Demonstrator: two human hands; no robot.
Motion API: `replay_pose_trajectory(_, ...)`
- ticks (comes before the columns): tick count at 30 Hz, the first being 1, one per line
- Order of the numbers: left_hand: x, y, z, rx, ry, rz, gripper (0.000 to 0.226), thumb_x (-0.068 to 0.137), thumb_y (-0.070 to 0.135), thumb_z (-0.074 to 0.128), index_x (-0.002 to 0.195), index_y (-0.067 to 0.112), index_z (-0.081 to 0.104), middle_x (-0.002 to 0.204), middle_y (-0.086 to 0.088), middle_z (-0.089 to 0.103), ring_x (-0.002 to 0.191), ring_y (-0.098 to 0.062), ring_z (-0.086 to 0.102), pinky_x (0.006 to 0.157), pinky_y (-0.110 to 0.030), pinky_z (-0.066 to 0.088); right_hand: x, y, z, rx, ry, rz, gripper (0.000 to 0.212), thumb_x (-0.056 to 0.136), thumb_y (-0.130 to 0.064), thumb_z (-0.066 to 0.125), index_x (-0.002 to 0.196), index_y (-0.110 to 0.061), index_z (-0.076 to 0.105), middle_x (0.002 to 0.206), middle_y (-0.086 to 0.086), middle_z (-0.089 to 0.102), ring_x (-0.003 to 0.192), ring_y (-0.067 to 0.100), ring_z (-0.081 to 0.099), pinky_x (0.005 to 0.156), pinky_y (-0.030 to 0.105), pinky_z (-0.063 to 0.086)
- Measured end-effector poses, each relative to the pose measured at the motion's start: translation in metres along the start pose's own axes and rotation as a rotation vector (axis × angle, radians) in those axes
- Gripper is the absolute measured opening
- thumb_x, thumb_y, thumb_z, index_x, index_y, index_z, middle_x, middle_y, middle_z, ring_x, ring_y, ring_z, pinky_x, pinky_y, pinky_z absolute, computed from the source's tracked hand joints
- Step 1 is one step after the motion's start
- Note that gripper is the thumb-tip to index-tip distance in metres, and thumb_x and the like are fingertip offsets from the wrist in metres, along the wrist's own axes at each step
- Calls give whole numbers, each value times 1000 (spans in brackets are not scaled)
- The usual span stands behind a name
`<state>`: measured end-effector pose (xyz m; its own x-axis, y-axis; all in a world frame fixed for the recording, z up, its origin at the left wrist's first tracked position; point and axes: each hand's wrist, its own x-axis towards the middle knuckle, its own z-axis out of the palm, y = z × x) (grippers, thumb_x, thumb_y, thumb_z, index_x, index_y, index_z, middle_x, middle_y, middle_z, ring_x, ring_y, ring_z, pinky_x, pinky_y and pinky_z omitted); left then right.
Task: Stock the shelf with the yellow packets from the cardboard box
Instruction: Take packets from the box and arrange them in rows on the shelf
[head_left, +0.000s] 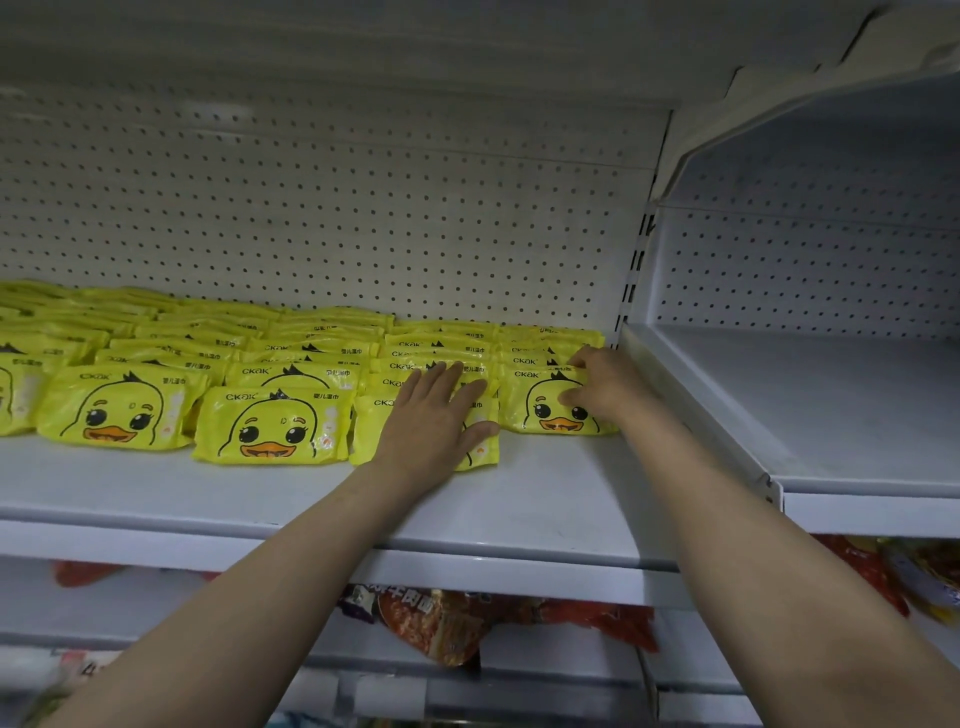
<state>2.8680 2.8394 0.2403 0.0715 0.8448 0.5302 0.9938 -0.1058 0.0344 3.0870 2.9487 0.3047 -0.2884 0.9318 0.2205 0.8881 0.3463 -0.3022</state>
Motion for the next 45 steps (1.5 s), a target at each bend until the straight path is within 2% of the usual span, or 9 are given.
replay_pose_trajectory(4,-1,3,-6,6,-18,-5,74,88,70,23,140,23,49,150,-13,42,141,-35,32,117,-50,21,-4,-7,-1,-88,-12,14,62,80,-31,75,136,-18,52,133,10,53,124,28,49,97,36,47)
replay_pose_trajectory(7,0,2,-14,-13,-73,-6,66,93,64,36,146,25,39,156,-10,30,146,-30,20,120,-46,12,-9,-18,-6,-179,9,26,59,82,-32,70,136,-16,50,132,13,52,124,31,46,98,38,46)
replay_pose_trajectory(12,-1,-22,-57,-58,-75,-78,64,92,57,49,146,23,39,154,-13,31,142,-31,27,116,-43,21,-16,-74,-27,-218,50,-77,55,89,-38,63,137,-16,47,136,12,48,129,31,40,100,41,44)
replay_pose_trajectory(20,-79,-134,-170,-75,27,-352,61,83,39,72,137,19,50,132,-17,53,125,-34,46,98,-43,45,-57,-249,-38,-147,66,-386,53,91,-46,59,137,-21,52,144,9,48,134,28,40,104,40,40)
replay_pose_trajectory(25,-171,-211,-247,19,101,-508,59,81,36,74,134,21,52,132,-15,52,125,-34,46,96,-43,44,-109,-374,-14,17,87,-560,52,92,-46,59,138,-23,52,144,10,49,135,29,41,106,37,36)
replay_pose_trajectory(30,-274,-280,-313,119,201,-611,52,83,41,68,129,19,57,128,-15,56,120,-35,49,97,-46,45,-165,-483,22,148,88,-730,52,89,-56,56,134,-30,52,142,6,52,133,28,42,109,45,37)
replay_pose_trajectory(34,-351,-325,-354,216,198,-650,51,86,46,62,128,18,56,124,-14,59,118,-35,51,97,-48,44,-210,-559,49,220,80,-868,52,90,-53,58,134,-26,54,139,5,55,132,26,44,108,39,37)
replay_pose_trajectory(39,-424,-369,-387,285,193,-742,54,84,52,54,129,23,55,124,-9,60,116,-32,53,90,-50,50,-247,-637,80,258,31,-993,50,90,-51,58,134,-27,53,140,1,53,132,24,43,106,42,39)
replay_pose_trajectory(45,-480,-435,-409,361,202,-813,50,87,46,60,130,22,55,123,-11,58,112,-34,53,91,-49,49,-263,-739,130,282,-36,-1094,46,90,-49,58,131,-30,53,136,-2,54,131,22,42,102,39,41)
